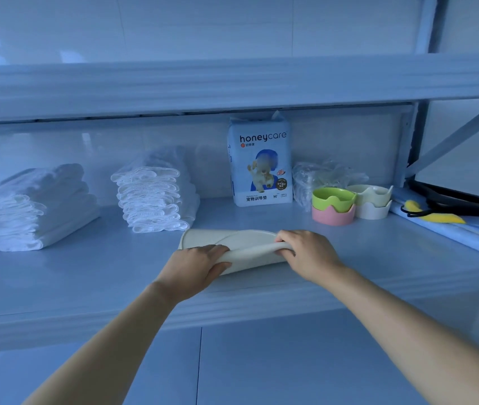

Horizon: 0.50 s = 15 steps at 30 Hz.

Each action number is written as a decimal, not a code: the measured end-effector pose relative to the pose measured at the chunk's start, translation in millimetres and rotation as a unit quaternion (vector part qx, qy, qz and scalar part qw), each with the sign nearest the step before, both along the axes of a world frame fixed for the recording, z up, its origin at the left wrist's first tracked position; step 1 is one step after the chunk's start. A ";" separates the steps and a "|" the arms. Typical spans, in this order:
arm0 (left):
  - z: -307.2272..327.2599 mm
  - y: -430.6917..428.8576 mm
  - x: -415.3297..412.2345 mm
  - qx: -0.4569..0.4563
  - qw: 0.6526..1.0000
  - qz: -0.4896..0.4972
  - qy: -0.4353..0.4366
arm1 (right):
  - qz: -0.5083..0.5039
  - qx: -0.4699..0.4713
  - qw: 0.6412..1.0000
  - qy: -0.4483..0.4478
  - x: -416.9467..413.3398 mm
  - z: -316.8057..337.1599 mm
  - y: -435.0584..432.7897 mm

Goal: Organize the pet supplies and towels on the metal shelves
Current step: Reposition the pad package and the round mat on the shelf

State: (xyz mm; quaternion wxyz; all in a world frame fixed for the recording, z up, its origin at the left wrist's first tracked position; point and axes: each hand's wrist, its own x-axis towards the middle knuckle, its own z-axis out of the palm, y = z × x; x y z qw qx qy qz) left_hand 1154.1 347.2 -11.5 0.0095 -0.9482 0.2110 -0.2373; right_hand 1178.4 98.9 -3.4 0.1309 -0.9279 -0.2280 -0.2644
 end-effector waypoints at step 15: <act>8.1 -0.3 -30.6 -0.073 0.995 0.051 -0.040 | 0.032 0.049 0.995 -0.082 -15.1 12.1 -2.0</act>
